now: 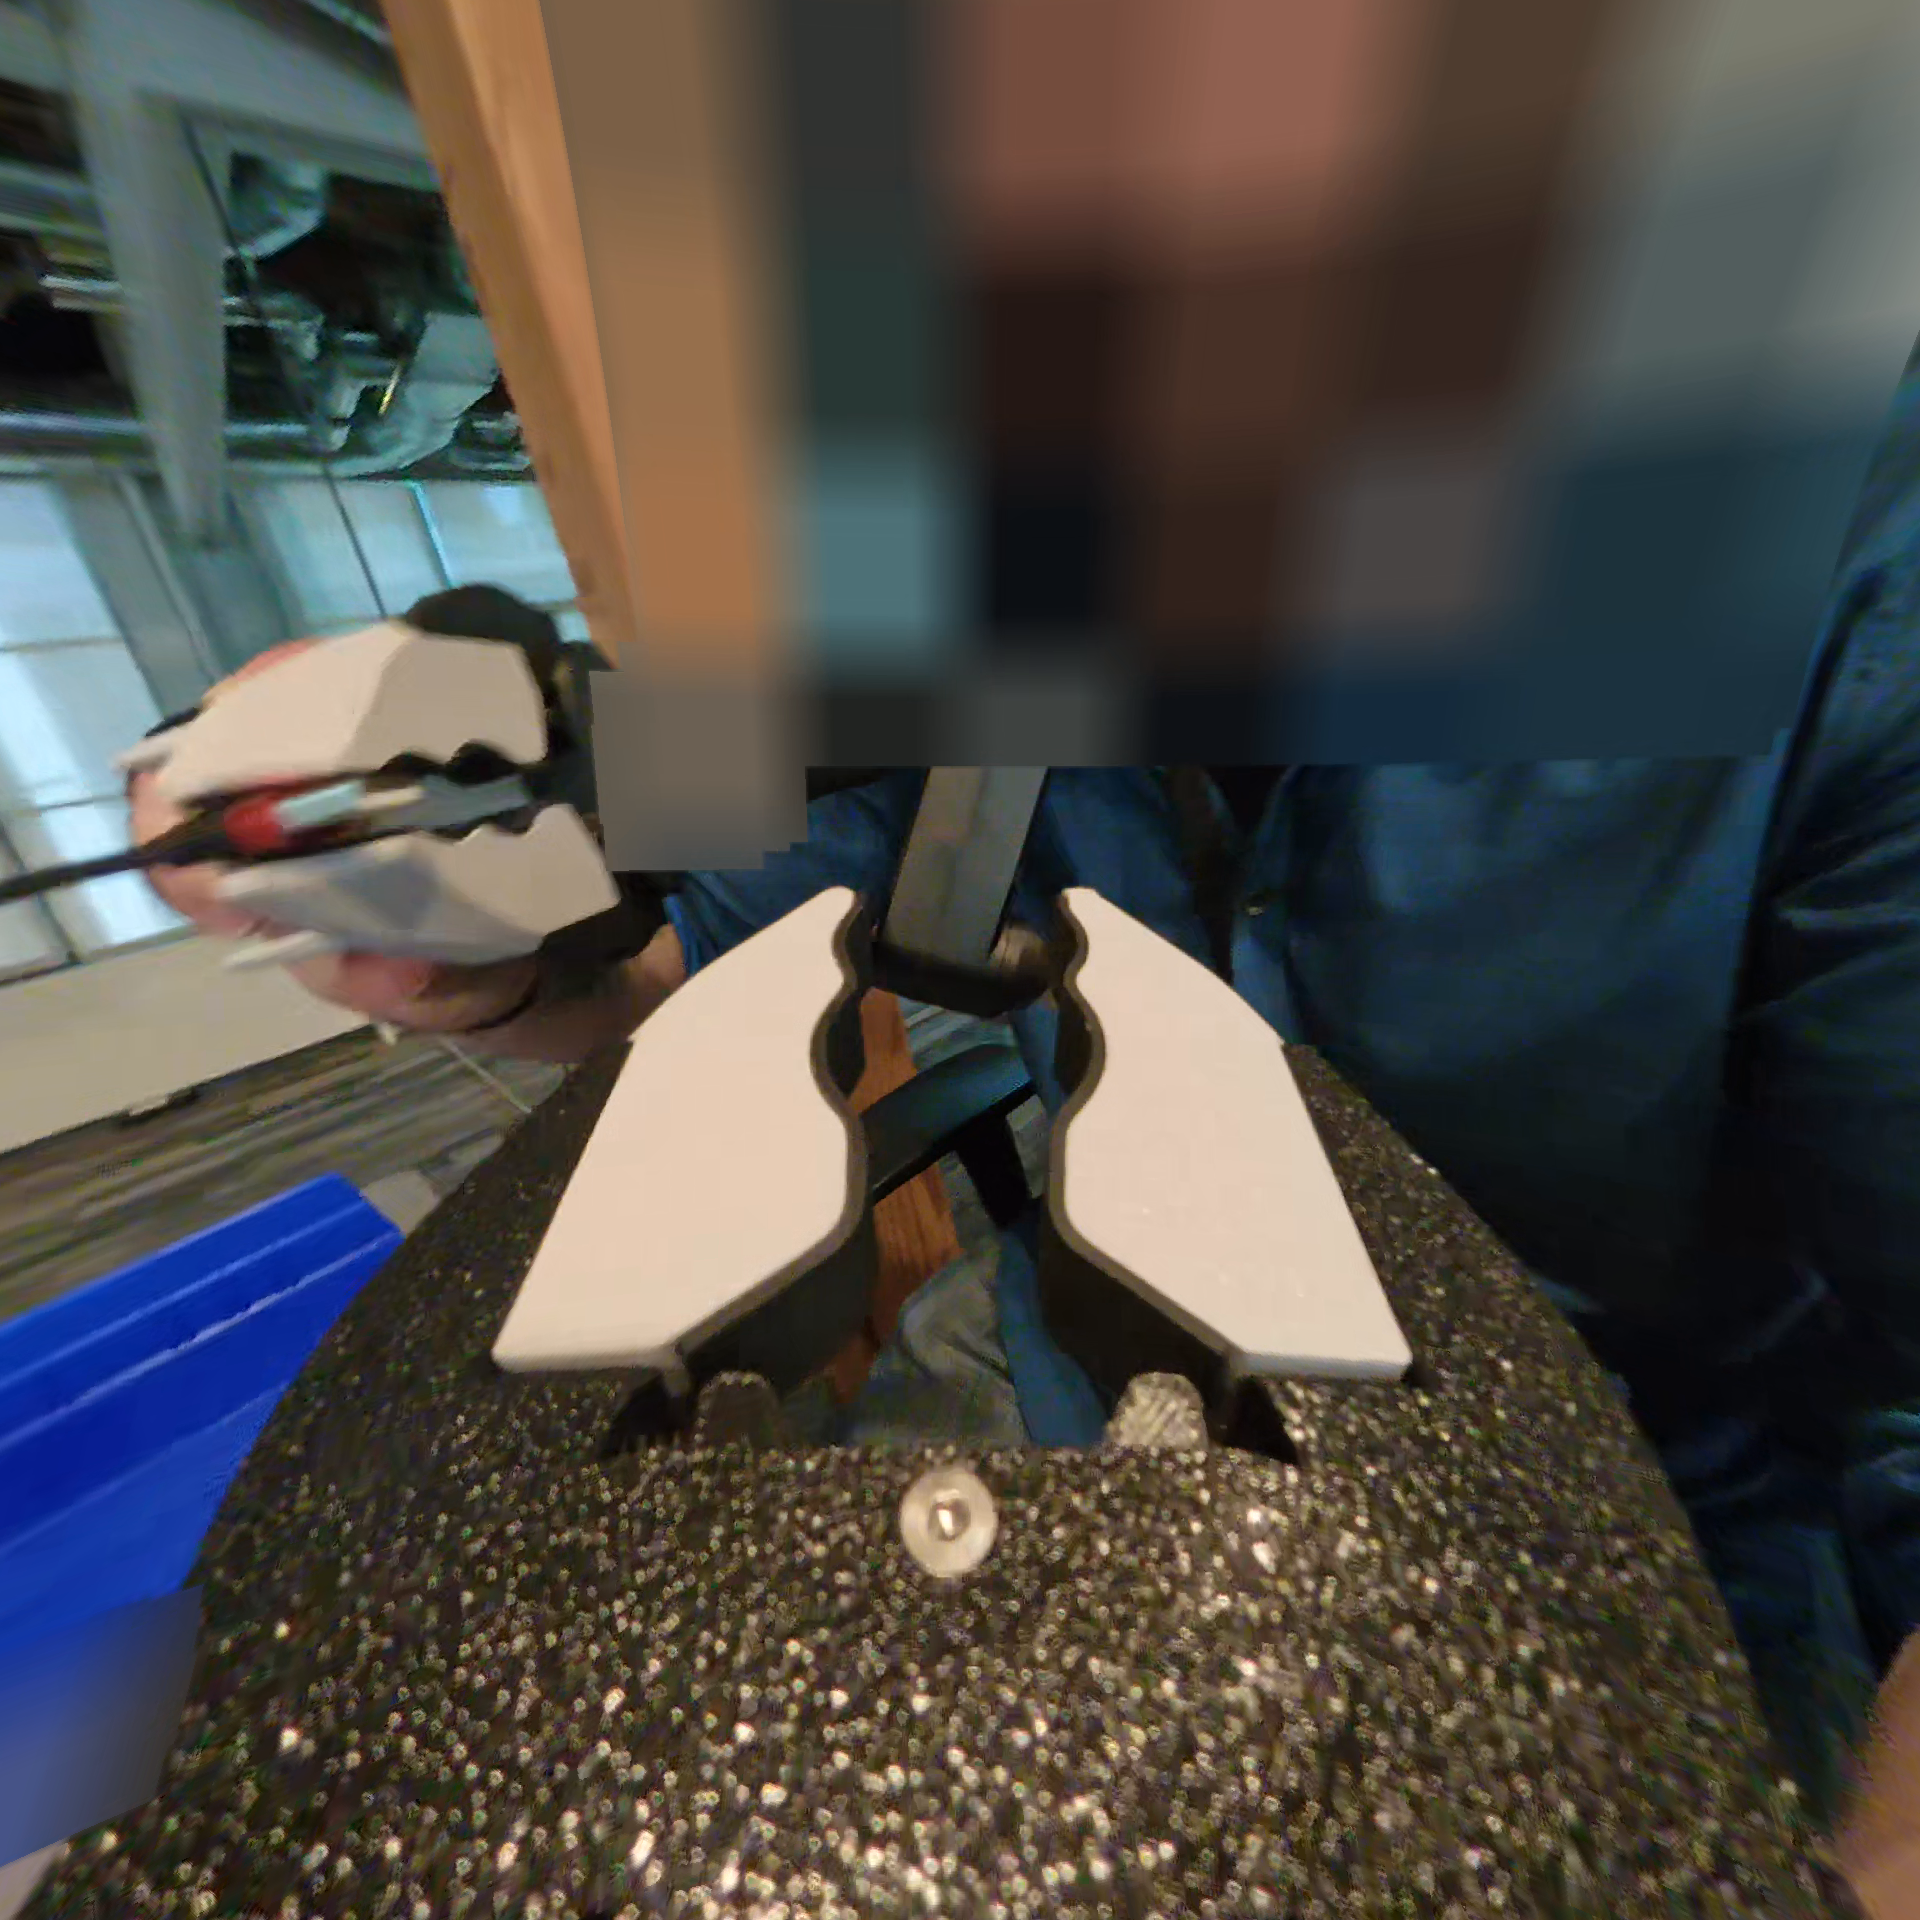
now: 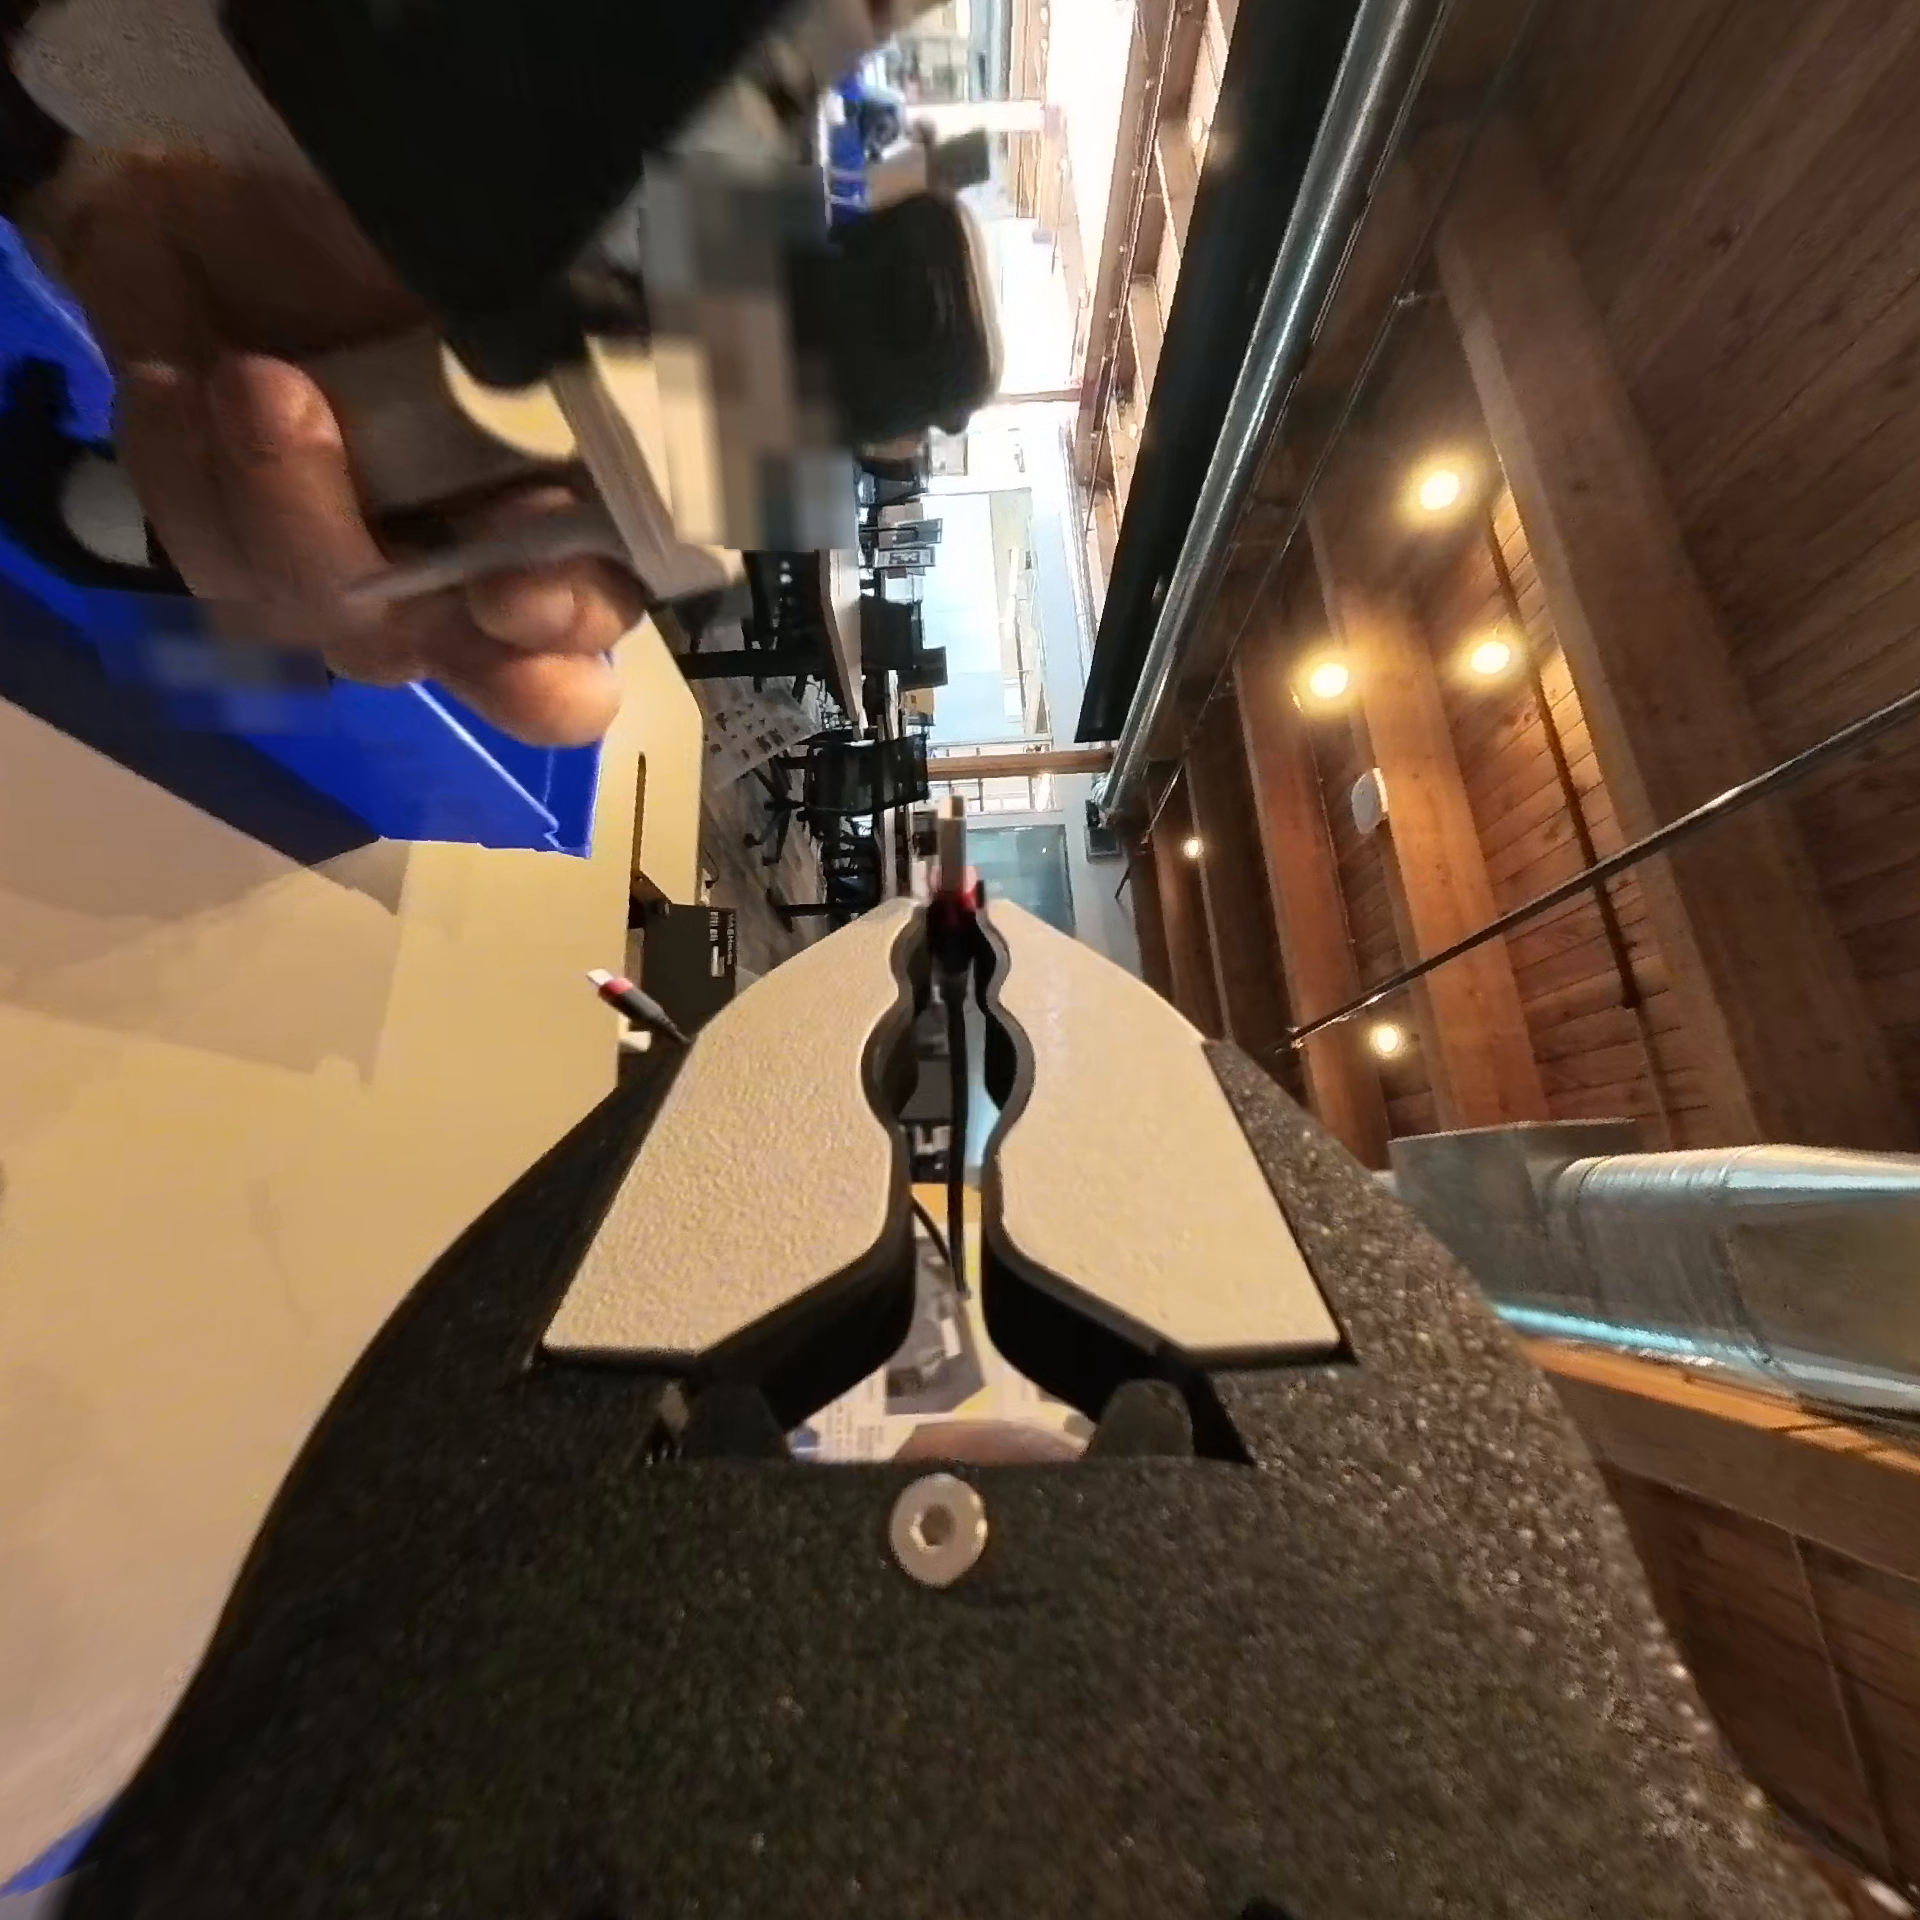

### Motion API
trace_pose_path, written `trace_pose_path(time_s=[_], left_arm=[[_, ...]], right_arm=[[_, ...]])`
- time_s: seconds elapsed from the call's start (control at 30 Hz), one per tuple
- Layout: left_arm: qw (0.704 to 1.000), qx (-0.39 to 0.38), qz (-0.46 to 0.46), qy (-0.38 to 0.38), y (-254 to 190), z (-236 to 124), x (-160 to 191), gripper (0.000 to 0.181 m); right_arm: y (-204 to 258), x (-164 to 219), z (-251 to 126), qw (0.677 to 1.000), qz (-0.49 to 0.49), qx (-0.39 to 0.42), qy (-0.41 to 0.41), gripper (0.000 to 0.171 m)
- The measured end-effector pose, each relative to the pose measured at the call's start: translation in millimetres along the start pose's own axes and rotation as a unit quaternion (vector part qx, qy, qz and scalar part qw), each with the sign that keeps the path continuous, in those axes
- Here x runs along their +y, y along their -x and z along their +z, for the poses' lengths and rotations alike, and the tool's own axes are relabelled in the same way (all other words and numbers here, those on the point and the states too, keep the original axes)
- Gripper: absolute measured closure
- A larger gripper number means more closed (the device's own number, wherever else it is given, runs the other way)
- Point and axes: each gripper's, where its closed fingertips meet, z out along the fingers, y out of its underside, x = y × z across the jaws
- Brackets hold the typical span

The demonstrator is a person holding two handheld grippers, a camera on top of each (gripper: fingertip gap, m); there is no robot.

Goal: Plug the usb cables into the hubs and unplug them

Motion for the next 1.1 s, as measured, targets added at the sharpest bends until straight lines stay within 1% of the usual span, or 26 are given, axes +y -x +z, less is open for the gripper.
trace_pose_path(time_s=[0.1,0.23,0.5,0.83,1.03,1.1], left_arm=[[1.000,0.003,0.008,-0.009,1,-2,2,0.149],[1.000,0.005,0.019,-0.018,-1,-5,0,0.149],[1.000,-0.006,0.013,-0.019,3,-3,1,0.149],[1.000,-0.013,-0.016,-0.011,8,-4,5,0.149],[0.997,-0.050,-0.064,-0.008,24,-7,7,0.149],[0.995,-0.061,-0.080,-0.006,29,-8,9,0.149]], right_arm=[[1,-20,-6,0.999,-0.050,0.000,-0.022,0.165],[0,-46,-13,0.995,-0.085,-0.003,-0.046,0.165],[8,-74,-12,0.989,-0.130,-0.012,-0.070,0.165],[13,-69,-11,0.986,-0.151,-0.022,-0.062,0.165],[11,-54,-6,0.983,-0.180,-0.010,-0.042,0.165],[13,-48,-4,0.982,-0.186,-0.020,-0.039,0.165]])
